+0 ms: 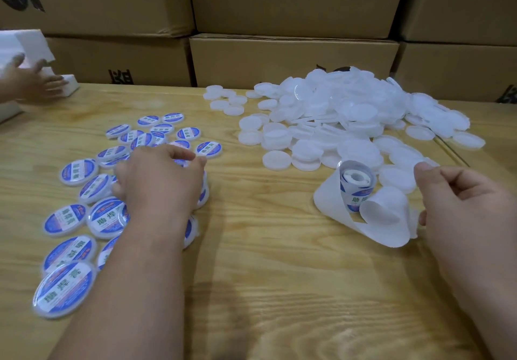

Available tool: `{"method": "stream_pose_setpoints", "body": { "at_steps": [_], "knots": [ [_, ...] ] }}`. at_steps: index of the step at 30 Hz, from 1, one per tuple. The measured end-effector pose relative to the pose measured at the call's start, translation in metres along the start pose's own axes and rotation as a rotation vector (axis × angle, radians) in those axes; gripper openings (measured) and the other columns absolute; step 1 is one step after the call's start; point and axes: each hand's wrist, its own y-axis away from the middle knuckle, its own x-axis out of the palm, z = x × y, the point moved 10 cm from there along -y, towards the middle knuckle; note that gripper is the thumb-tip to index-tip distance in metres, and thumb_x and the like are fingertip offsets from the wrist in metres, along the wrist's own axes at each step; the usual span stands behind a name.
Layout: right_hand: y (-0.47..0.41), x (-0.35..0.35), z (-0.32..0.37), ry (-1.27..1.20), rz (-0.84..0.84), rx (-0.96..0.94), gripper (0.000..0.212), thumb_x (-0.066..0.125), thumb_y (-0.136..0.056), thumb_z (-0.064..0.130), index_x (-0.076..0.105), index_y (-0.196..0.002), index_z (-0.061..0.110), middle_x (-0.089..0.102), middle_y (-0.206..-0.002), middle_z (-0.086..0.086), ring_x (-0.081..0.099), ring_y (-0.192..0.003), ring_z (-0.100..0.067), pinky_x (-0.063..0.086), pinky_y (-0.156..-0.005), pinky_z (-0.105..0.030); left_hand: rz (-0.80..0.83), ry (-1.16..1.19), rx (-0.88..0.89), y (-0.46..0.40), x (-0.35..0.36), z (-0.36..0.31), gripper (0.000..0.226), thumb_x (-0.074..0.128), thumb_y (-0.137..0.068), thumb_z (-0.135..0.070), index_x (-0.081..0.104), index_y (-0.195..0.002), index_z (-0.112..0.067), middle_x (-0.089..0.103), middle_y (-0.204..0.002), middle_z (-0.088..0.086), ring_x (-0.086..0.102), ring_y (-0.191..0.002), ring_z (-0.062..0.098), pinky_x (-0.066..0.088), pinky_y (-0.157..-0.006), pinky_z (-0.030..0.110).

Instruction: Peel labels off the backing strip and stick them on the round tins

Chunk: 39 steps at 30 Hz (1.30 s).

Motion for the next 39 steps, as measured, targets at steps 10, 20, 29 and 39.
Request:
{"method": "stream_pose_setpoints", "body": {
  "at_steps": [10, 20, 29, 39],
  "knots": [
    [0.009, 0.002, 0.019, -0.044, -0.008, -0.084, 0.026, 0.059, -0.082, 0.065, 0.069, -0.08, 0.041, 0.063, -0.062, 0.013, 0.053, -0.05, -0.001, 0.044, -0.047, -0.015, 0.443, -0.025, 0.532, 0.076, 0.099, -0.096, 0.065, 0.059, -0.092, -0.046, 0.034, -0.152, -0.043, 0.016, -0.168, -0.011, 0.007, -0.153, 0.015, 0.007, -0.122, 0.042],
    [0.016, 0.013, 0.026, -0.047, 0.062, -0.112, 0.026, 0.061, -0.08, 0.062, 0.068, -0.079, 0.037, 0.062, -0.059, 0.019, 0.055, -0.053, -0.004, 0.039, -0.047, -0.008, 0.508, -0.154, 0.579, 0.077, 0.118, -0.09, 0.05, 0.047, -0.098, -0.054, 0.046, -0.146, -0.042, 0.032, -0.161, -0.013, 0.011, -0.153, 0.017, 0.001, -0.124, 0.044],
    [0.025, 0.02, 0.04, 0.024, 0.082, -0.246, 0.018, 0.063, -0.087, 0.046, 0.066, -0.073, 0.035, 0.065, -0.073, 0.022, 0.06, -0.068, -0.001, 0.041, -0.06, -0.006, 0.444, -0.081, 0.491, 0.072, 0.112, -0.088, 0.057, 0.055, -0.095, -0.049, 0.042, -0.148, -0.034, 0.039, -0.139, -0.004, 0.029, -0.13, 0.021, 0.021, -0.108, 0.036],
    [0.027, 0.064, 0.04, 0.398, 0.22, -0.286, 0.009, 0.069, -0.087, 0.04, 0.069, -0.082, 0.032, 0.067, -0.076, 0.02, 0.061, -0.078, 0.004, 0.044, -0.061, -0.016, 0.455, -0.041, 0.488, 0.072, 0.108, -0.091, 0.051, 0.057, -0.096, -0.036, 0.045, -0.145, -0.041, 0.047, -0.146, -0.006, 0.035, -0.135, 0.023, 0.027, -0.108, 0.038]
  ]
}}
